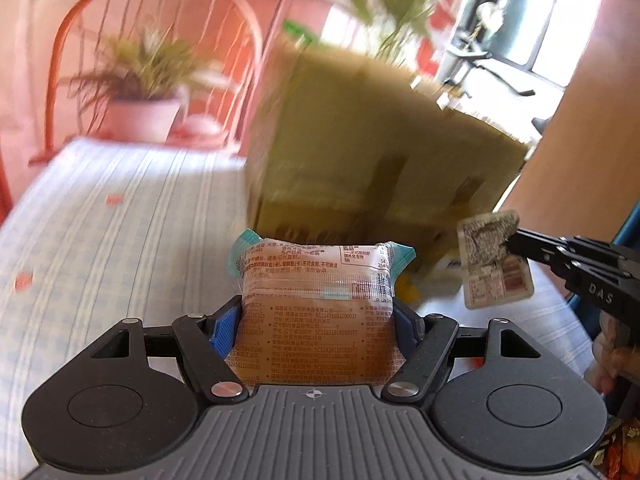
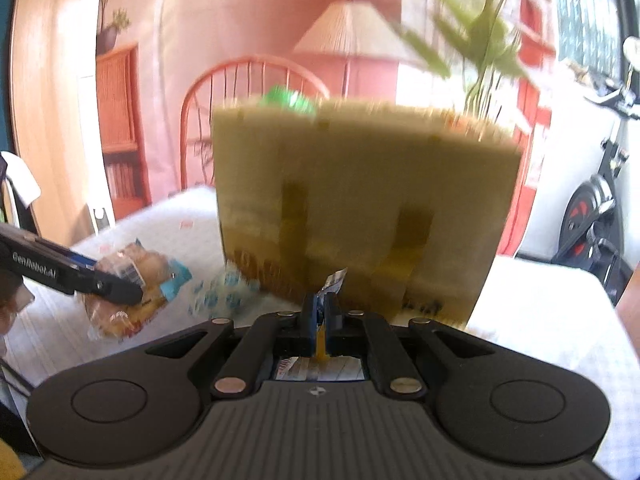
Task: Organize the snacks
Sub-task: 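Lift the foil packet with the right tool over the box while the left tool raises the pastry, then open both tools to drop the pastry and foil packet into the box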
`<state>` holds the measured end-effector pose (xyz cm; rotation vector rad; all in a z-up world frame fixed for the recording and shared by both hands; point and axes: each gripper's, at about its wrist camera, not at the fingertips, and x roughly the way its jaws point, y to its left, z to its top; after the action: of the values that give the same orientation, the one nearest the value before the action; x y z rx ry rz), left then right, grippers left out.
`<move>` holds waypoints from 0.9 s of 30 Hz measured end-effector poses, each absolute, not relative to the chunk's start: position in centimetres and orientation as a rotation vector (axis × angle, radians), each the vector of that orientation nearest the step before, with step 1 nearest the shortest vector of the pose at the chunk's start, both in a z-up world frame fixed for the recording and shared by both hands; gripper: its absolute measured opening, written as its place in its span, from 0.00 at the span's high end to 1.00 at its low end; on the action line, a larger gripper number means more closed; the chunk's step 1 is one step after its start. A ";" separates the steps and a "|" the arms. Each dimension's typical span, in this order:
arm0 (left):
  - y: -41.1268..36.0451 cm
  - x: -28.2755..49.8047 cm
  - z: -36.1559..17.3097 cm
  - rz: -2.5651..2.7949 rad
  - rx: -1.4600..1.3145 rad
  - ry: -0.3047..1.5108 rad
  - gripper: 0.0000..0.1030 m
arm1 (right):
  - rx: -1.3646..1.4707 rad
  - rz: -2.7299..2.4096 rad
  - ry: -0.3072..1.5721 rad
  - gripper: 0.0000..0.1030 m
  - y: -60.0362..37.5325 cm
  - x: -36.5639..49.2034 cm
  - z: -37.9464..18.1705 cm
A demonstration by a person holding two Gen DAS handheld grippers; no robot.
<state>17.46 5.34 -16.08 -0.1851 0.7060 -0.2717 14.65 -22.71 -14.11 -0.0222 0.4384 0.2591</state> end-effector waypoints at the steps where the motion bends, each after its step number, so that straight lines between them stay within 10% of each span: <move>1: 5.1 17.6 -15.2 -0.284 -0.177 0.684 0.26 | -0.024 0.258 0.416 0.97 -22.9 14.7 -13.2; 27: -3.1 31.6 -2.7 -0.359 -0.051 0.420 0.26 | -0.051 0.180 0.204 0.97 -26.6 26.6 -4.1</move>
<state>31.61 -3.08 -2.67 -0.0509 0.4205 -0.3589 26.60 -26.56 -4.12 -0.0514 0.2037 0.1799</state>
